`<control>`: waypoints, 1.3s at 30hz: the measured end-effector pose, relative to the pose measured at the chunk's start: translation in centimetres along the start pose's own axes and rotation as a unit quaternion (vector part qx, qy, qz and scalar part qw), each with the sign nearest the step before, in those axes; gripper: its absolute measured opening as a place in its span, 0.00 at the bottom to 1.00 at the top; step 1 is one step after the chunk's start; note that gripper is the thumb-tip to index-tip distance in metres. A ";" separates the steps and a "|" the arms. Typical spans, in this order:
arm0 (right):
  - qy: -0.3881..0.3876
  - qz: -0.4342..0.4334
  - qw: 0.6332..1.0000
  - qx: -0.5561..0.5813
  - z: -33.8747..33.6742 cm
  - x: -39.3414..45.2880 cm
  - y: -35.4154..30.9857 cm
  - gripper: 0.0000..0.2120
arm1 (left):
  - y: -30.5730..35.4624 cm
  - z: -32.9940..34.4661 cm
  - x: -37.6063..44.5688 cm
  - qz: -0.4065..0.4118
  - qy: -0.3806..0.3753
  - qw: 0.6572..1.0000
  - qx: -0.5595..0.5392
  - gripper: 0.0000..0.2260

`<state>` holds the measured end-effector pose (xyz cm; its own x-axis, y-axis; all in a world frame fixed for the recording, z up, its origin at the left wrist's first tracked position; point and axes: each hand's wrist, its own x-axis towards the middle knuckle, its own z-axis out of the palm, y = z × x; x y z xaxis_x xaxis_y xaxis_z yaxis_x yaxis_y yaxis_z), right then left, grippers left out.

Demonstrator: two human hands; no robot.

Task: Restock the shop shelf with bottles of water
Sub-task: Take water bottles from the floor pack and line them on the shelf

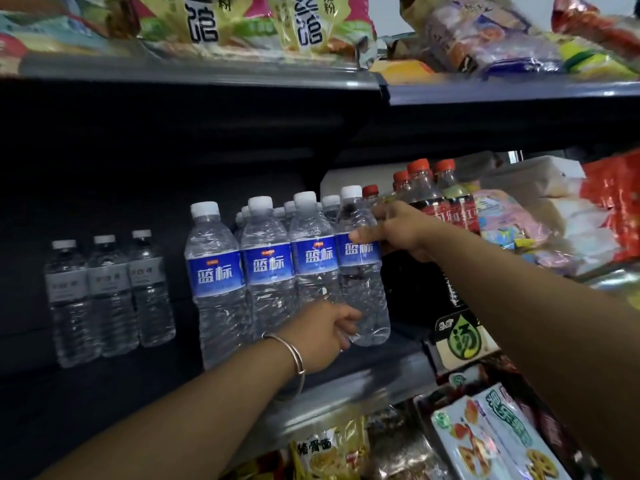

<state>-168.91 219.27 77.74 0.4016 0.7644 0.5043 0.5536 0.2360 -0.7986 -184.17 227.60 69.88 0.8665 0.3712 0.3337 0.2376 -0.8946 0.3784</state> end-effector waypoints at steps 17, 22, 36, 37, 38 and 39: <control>0.007 0.039 0.998 0.053 1.1 -1.9 3.2 0.24 | 0.4 1.0 -2.0 0.020 0.063 0.998 -0.001 0.17; 0.136 -0.023 0.988 -0.072 3.1 -6.2 3.9 0.28 | 0.3 2.2 -5.1 0.072 0.129 0.989 0.003 0.16; 0.100 0.027 0.879 -0.465 18.7 -34.1 16.3 0.30 | -7.4 17.3 -25.6 0.164 0.052 0.983 0.056 0.20; 0.082 0.041 0.880 -0.466 20.1 -36.3 18.2 0.30 | -8.8 19.6 -27.5 0.161 0.031 0.985 0.057 0.20; 0.064 0.051 0.879 -0.470 21.4 -38.6 20.1 0.30 | -10.0 21.8 -29.3 0.160 0.011 0.985 0.058 0.21; 0.050 0.061 0.875 -0.477 22.6 -40.9 21.9 0.30 | -11.2 24.1 -30.9 0.160 -0.005 0.986 0.056 0.21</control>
<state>-189.67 206.75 32.17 0.5358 0.6814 0.4986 0.8403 -0.4884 -0.2354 -202.99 220.17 34.51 0.9090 0.0645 0.4117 -0.0013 -0.9875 0.1575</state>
